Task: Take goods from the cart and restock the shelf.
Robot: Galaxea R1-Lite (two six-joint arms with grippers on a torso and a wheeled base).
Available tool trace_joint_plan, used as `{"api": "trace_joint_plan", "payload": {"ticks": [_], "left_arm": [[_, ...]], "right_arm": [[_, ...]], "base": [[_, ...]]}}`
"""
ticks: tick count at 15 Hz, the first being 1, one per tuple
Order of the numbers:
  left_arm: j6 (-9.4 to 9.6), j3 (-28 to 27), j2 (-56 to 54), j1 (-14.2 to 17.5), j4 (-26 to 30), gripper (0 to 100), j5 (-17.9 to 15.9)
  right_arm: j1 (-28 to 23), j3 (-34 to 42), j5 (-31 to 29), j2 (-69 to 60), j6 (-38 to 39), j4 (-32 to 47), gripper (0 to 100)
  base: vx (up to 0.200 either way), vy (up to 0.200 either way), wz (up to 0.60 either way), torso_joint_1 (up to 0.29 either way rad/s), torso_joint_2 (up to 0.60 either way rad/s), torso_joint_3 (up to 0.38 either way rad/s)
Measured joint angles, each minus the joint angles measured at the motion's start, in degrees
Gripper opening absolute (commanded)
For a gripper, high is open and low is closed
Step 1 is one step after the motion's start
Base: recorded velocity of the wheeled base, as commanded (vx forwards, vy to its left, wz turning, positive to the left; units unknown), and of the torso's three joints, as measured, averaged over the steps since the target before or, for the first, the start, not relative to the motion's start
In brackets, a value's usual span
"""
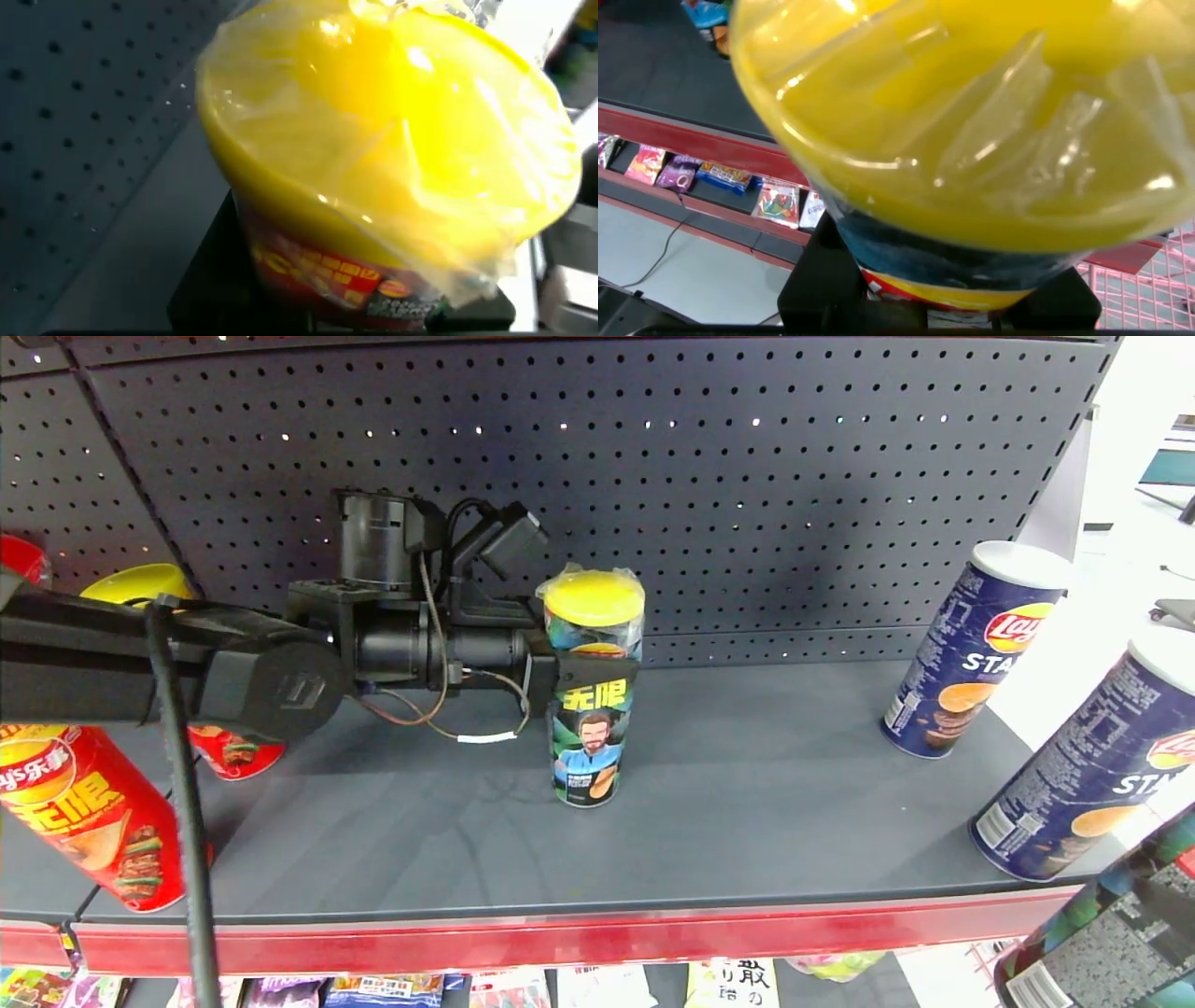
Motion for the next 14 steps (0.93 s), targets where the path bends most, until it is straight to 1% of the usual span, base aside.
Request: {"api": "trace_joint_plan", "payload": {"ticks": [3,4,6,9,11,14], "left_arm": [[-0.20,7.1,-5.1,-1.2,-0.3,0,0.6],[-0.20,8.4,-6.1,-1.7,-0.4,0,0.7],[-0.17,10.1,-7.7,-2.8,-0.6,0,0.7],[-0.20,10.9,-8.5,-4.2,-0.7,0,0.7],[-0.22,11.8,-8.7,-4.4,-2.3,0,0.7],[-0.30,16.3,-9.0,-4.5,-7.9,0,0.9]], "right_arm": [[0.0,-0.1,0.0,0.0,0.0,0.0,0],[0.1,-0.1,0.1,0.0,0.0,0.0,0],[0.1,-0.1,0.1,0.0,0.0,0.0,0],[0.1,-0.2,0.1,-0.1,0.0,0.0,0],[0.1,-0.3,0.1,-0.1,0.0,0.0,0],[0.1,-0.3,0.1,-0.1,0.0,0.0,0]], "base": [[0.000,0.000,0.00,0.000,0.00,0.000],[0.000,0.000,0.00,0.000,0.00,0.000],[0.000,0.000,0.00,0.000,0.00,0.000],[0.000,0.000,0.00,0.000,0.00,0.000],[0.000,0.000,0.00,0.000,0.00,0.000],[0.000,0.000,0.00,0.000,0.00,0.000]]}}
